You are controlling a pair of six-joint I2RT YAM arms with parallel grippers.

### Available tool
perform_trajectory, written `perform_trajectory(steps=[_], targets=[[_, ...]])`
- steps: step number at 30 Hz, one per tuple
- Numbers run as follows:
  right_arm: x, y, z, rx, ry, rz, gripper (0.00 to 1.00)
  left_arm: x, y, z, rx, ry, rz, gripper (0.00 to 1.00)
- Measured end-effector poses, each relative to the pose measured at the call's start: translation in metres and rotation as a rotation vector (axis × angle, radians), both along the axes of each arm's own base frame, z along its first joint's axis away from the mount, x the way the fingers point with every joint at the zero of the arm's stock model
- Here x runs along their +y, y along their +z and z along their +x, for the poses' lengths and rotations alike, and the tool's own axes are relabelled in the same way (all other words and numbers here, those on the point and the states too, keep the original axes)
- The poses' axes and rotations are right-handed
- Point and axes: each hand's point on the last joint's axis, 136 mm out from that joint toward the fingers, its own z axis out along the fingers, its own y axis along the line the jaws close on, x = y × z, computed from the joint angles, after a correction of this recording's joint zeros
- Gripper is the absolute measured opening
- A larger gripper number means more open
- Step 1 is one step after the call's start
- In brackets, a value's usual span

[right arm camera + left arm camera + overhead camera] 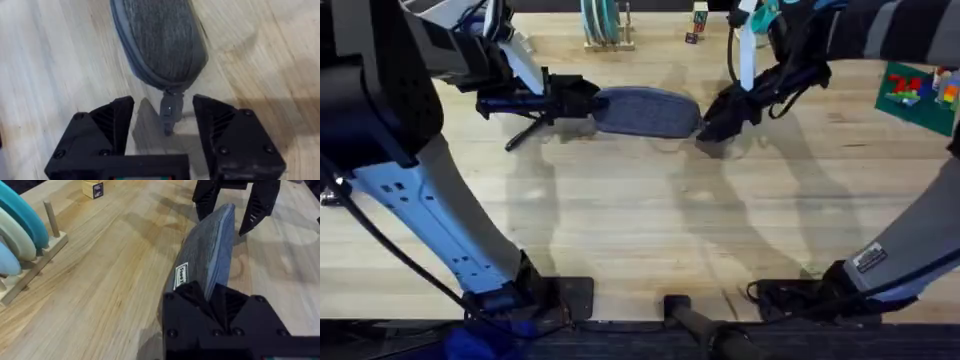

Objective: Unzip the bag, pick up the pens from the table one at a time and place them inside, then zip the bag closed.

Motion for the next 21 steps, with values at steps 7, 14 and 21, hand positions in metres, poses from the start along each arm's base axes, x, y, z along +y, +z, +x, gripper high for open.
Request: perform_trajectory(steps=[7,14,21], targets=[[0.0,-0.0006,-0.0003,0.003,0.0,0.0,0.606,0.0,0.0,0.0,0.0,0.0,0.0,0.041],[-0.0001,-0.0007,-0.0003,0.004,-0.002,-0.001,0.251,0.0,-0.0001,0.0,0.0,0.0,0.0,0.041],[-0.0001,-0.0006,-0.0008,0.01,-0.005,-0.001,0.034,0.0,-0.0001,0.0,0.0,0.0,0.0,0.041]])
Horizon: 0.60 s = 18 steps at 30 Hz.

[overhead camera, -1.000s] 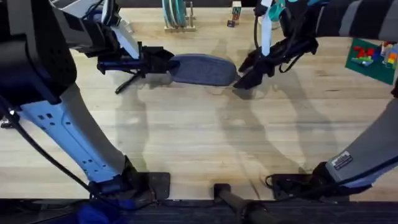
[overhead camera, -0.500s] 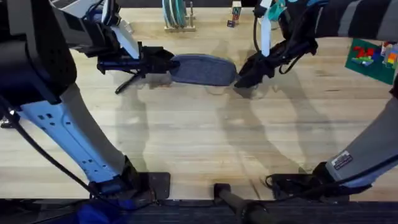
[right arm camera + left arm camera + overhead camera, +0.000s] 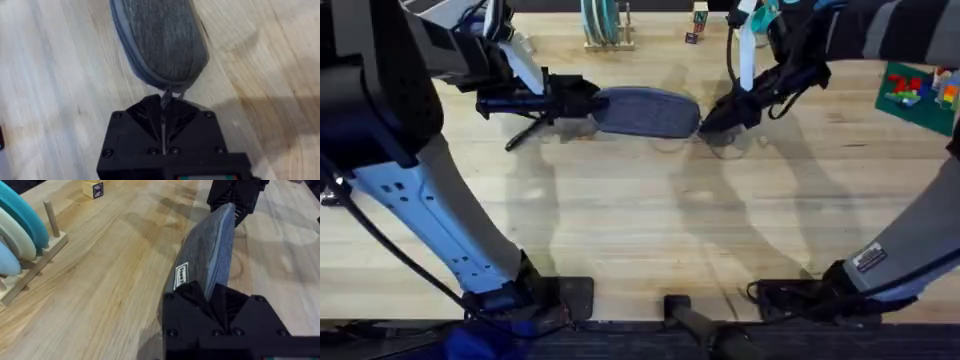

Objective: Unzip the bag, pick up the pens from the table one at a time and place them inside, then zip the bag closed.

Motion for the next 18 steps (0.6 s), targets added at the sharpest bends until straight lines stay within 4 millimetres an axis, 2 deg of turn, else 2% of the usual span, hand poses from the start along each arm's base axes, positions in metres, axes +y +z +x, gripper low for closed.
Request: perform_trajectory(steps=[18], targets=[[-0.0004,0.0017,-0.003,0.025,-0.005,-0.004,0.032,0.0,0.0,0.0,0.0,0.0,0.0,0.041]])
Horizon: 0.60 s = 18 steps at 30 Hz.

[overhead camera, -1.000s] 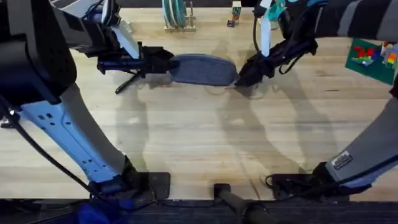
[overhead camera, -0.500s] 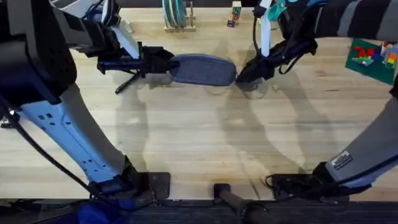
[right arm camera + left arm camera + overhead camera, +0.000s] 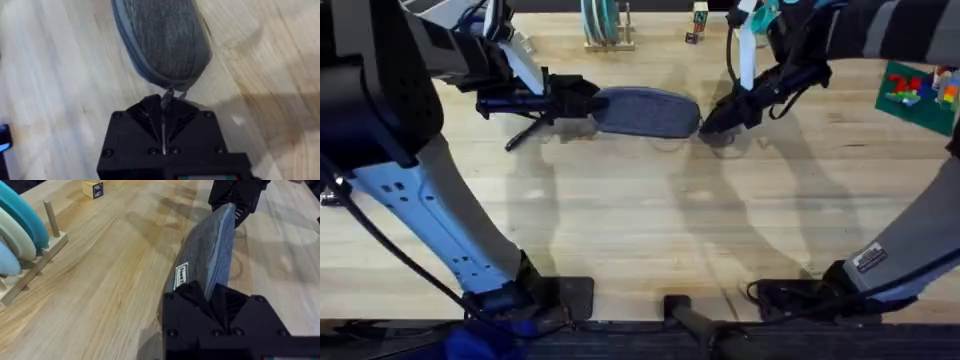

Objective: Unzip the bag, pick up the pens from the table one at a time and place them inside, then zip the bag closed.

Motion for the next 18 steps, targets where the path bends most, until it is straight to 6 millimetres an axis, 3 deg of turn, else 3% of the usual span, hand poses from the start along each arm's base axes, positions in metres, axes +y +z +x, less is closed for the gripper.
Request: perform_trajectory(steps=[18], targets=[[0.0,0.035,0.013,0.015,-0.01,-0.036,0.032,0.0,0.0,0.001,-0.007,0.0,0.002,0.041]])
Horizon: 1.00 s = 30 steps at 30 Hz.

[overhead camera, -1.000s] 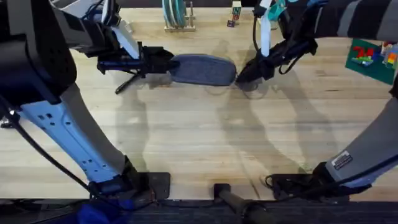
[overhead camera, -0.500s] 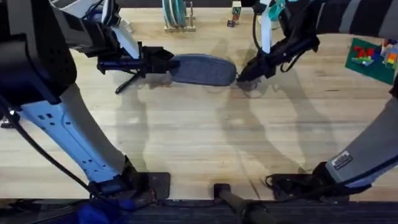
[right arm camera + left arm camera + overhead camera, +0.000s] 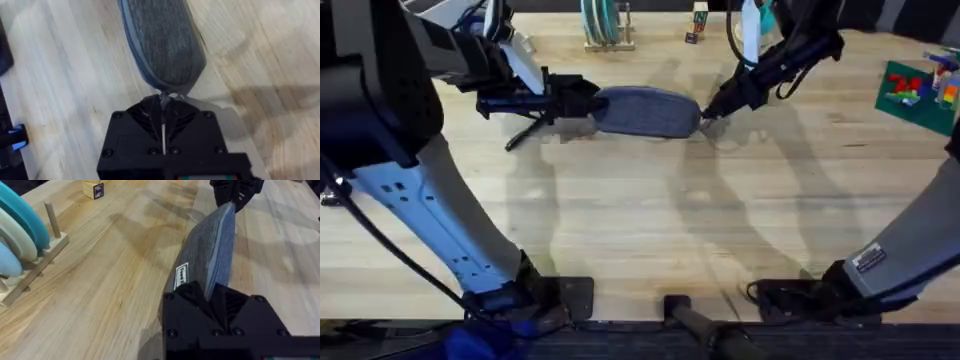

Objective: Unzip the bag, pick up the pens from the table one at a time and place them inside, then zip the bag closed.

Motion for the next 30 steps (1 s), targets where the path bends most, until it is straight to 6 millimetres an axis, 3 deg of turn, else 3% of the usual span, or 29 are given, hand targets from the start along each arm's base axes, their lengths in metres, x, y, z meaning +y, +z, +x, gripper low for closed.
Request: perform_trajectory(steps=[22,30], targets=[[0.021,0.033,0.016,-0.064,0.024,-0.004,0.031,0.0,0.0,0.0,-0.004,-0.001,0.002,0.041],[0.038,0.044,0.019,-0.096,0.049,0.004,0.031,0.0,0.0,0.0,-0.004,-0.001,0.002,0.041]])
